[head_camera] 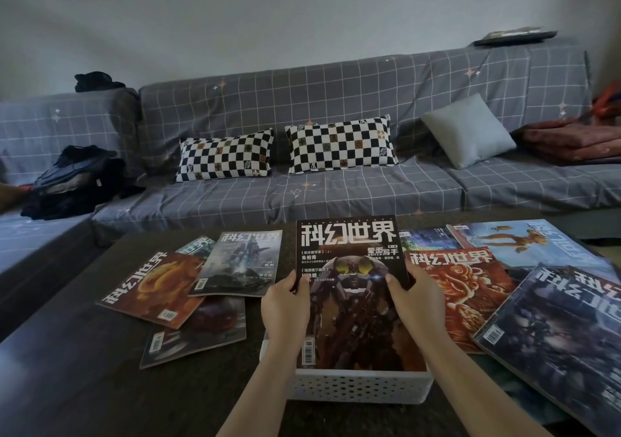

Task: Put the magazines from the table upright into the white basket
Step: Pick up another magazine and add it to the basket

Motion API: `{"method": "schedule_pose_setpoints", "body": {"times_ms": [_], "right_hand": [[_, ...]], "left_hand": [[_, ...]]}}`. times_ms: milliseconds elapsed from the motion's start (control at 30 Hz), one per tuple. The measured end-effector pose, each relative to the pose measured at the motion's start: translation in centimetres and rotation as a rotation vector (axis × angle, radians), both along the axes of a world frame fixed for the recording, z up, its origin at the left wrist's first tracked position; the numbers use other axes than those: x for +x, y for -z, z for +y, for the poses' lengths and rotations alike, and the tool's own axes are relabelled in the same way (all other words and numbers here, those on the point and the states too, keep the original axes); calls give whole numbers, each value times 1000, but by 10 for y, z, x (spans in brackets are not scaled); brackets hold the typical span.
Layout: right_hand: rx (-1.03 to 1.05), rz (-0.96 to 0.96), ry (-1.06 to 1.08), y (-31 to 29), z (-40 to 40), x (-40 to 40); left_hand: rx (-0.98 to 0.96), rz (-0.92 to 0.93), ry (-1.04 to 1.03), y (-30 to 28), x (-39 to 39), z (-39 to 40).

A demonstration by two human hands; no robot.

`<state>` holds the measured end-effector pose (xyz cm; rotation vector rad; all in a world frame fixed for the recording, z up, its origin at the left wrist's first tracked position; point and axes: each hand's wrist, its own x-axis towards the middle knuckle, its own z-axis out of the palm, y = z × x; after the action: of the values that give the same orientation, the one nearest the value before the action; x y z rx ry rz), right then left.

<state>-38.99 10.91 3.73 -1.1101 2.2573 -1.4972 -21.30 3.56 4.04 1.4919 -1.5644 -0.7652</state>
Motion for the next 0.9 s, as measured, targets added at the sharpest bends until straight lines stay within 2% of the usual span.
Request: {"method": "schedule_pose_setpoints", "body": {"times_ms": [133,233,333,533,733,900], "right_hand": [[12,-32,-11,0,2,0],[-55,-99,54,-4,6,6],[-110,-67,51,-11,9,17],[-240,-83,-188,-38,-9,59],[-166,-82,-441,-54,-59,117],[-38,-111,-491,-50,-116,145]], "left_hand": [[10,47,31,-2,3,2],[-4,128,61,-6,5,6],[-25,184,87,-15,13,6],[-78,198,224,-40,42,-8],[-112,176,206,-46,82,-43],[-94,171,222,-27,114,-87]]}}
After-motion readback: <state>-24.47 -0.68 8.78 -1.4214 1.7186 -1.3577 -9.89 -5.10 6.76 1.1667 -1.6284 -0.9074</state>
